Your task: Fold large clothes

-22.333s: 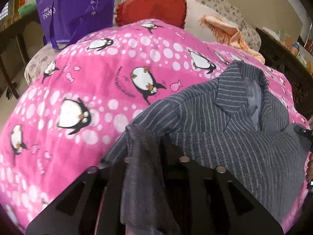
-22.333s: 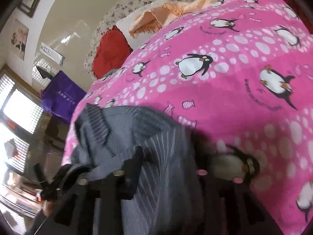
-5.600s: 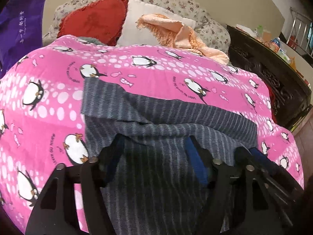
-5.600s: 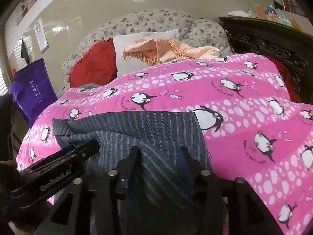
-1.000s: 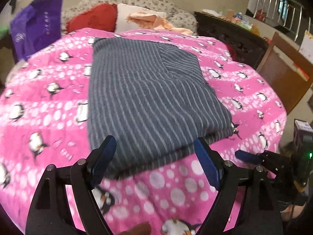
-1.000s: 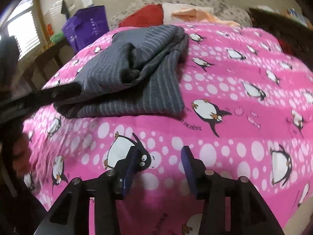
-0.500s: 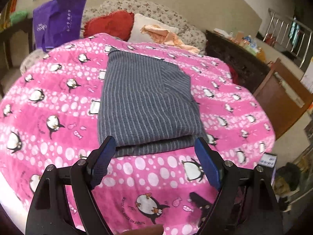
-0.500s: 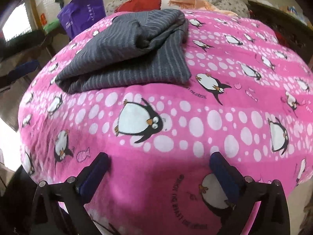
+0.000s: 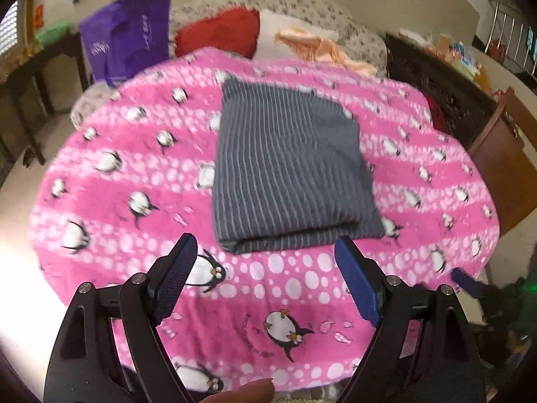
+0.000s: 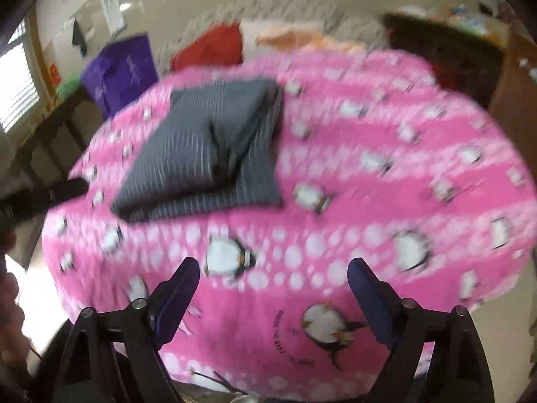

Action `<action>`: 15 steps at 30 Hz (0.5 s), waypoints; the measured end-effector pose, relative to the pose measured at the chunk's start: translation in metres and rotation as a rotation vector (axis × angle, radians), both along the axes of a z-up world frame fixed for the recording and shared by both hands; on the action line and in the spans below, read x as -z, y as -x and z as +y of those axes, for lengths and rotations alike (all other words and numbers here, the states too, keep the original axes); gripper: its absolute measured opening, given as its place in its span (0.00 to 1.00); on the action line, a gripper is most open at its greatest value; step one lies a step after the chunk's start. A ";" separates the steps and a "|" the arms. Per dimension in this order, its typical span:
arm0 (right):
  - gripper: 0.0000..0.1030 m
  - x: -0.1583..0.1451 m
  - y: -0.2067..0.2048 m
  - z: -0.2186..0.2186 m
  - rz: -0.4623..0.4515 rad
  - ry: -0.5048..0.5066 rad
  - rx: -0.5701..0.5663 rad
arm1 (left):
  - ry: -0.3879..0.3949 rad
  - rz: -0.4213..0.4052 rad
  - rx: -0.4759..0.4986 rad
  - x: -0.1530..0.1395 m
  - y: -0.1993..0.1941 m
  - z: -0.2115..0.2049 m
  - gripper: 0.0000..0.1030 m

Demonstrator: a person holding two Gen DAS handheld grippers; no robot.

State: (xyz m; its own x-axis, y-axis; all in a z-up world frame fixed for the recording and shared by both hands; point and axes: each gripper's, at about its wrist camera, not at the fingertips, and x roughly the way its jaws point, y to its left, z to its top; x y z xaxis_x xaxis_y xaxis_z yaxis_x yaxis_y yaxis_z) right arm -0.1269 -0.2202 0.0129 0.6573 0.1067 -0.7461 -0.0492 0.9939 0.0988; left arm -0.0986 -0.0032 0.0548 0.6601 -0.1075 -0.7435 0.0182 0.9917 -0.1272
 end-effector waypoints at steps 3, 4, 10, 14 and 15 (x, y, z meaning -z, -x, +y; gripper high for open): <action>0.89 -0.038 0.014 -0.008 -0.040 -0.013 0.058 | -0.007 -0.068 0.004 -0.023 0.020 -0.004 0.82; 0.89 -0.044 0.017 -0.011 -0.042 -0.021 0.073 | -0.017 -0.091 0.004 -0.029 0.026 -0.007 0.82; 0.89 -0.061 0.041 -0.007 -0.115 0.003 0.105 | -0.076 -0.140 0.007 -0.038 0.034 -0.020 0.82; 0.89 -0.062 0.043 0.000 -0.140 0.021 0.089 | -0.087 -0.135 0.008 -0.036 0.034 -0.022 0.82; 0.89 -0.061 0.042 0.001 -0.139 0.025 0.083 | -0.088 -0.134 0.006 -0.035 0.034 -0.021 0.82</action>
State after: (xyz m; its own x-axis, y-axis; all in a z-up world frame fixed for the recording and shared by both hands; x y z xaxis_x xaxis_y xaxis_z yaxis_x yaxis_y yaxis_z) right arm -0.1687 -0.2190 0.0734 0.7603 0.0303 -0.6489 0.0219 0.9971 0.0722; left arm -0.1326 -0.0246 0.0902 0.7536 -0.0496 -0.6555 0.0347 0.9988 -0.0357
